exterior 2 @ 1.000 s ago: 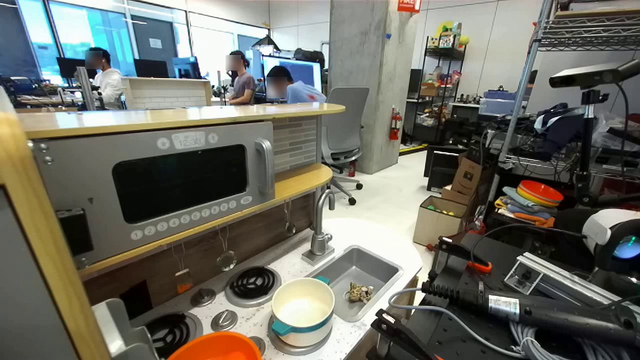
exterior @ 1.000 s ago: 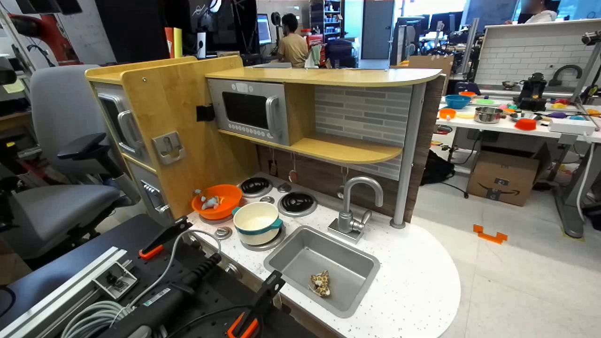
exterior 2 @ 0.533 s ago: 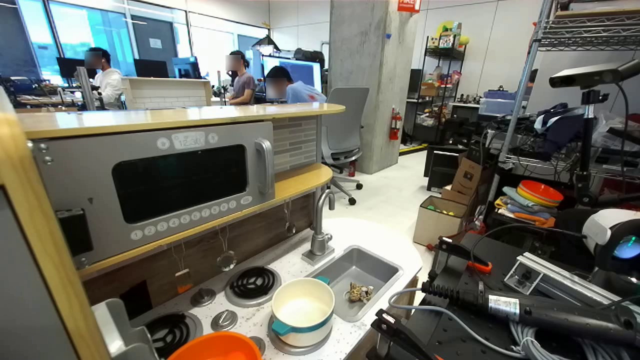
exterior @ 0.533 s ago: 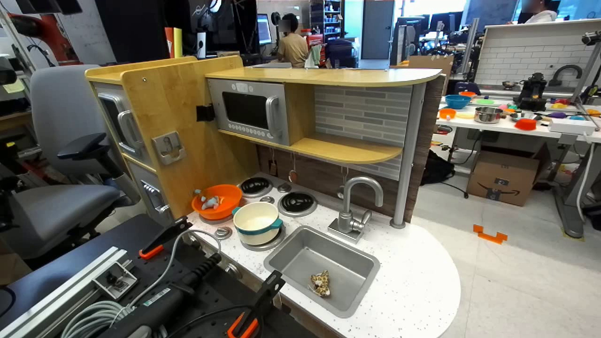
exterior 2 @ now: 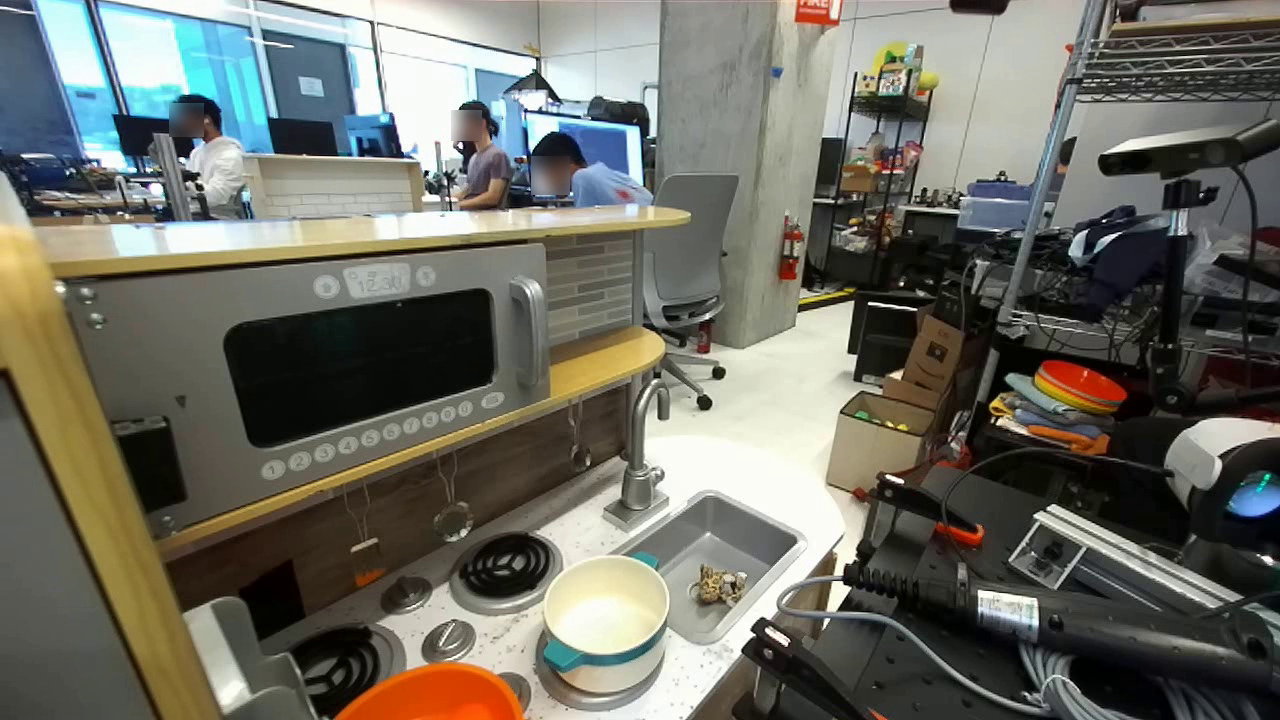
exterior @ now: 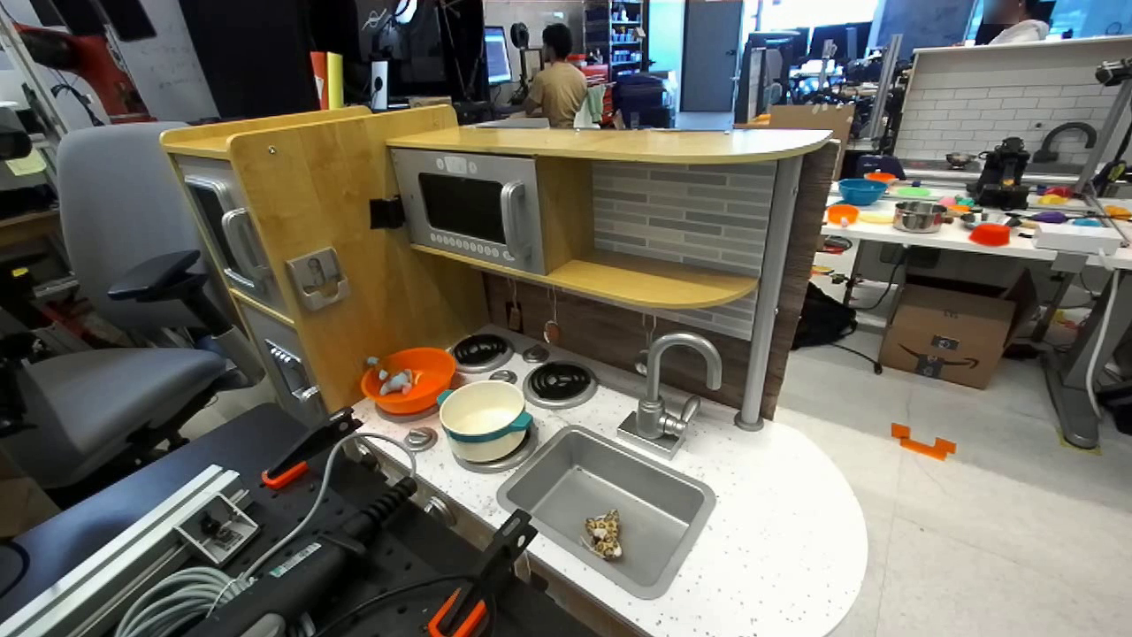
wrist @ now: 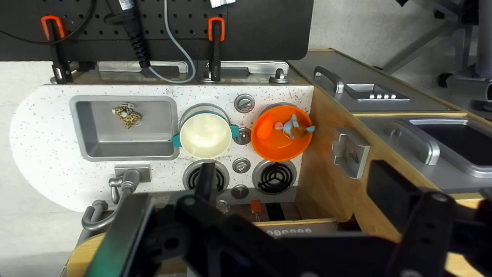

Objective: Turn the pot on the stove

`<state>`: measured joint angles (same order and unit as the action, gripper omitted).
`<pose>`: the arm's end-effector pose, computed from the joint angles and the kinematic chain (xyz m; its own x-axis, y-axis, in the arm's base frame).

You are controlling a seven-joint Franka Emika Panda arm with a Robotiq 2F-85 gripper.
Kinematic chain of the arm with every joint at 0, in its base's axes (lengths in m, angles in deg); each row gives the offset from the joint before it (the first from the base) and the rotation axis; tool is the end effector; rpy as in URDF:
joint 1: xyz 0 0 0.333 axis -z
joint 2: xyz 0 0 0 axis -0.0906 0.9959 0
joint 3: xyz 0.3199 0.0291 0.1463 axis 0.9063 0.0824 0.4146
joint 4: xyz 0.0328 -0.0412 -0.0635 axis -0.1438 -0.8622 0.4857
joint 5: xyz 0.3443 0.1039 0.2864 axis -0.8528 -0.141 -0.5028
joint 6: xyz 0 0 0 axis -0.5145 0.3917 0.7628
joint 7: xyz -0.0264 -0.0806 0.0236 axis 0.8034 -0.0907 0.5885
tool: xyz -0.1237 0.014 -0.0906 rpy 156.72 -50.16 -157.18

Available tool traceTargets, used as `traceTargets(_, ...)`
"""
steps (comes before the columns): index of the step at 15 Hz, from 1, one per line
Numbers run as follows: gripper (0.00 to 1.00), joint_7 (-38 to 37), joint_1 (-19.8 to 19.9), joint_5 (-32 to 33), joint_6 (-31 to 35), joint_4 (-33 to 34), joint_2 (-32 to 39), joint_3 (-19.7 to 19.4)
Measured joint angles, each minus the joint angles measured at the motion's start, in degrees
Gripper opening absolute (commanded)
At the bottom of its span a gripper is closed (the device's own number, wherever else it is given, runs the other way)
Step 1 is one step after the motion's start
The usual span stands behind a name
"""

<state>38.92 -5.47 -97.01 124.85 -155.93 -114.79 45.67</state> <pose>0.3247 0.1718 0.4854 0.9865 0.0516 0.1557 0.0658 -0.9940 -0.0874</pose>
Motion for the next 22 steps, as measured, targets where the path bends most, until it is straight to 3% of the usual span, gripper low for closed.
traceTargets(3,1.0,-2.54,0.63,0.46,2.47,-0.57,2.34,2.68)
traceTargets(9,1.0,-6.23,3.35,6.22,14.39,-2.86,13.68,6.77)
traceTargets(16,1.0,-8.38,5.82,21.15,28.93,-3.17,30.7,7.65)
traceTargets(22,1.0,-13.53,7.27,36.76,33.75,0.57,44.46,6.97)
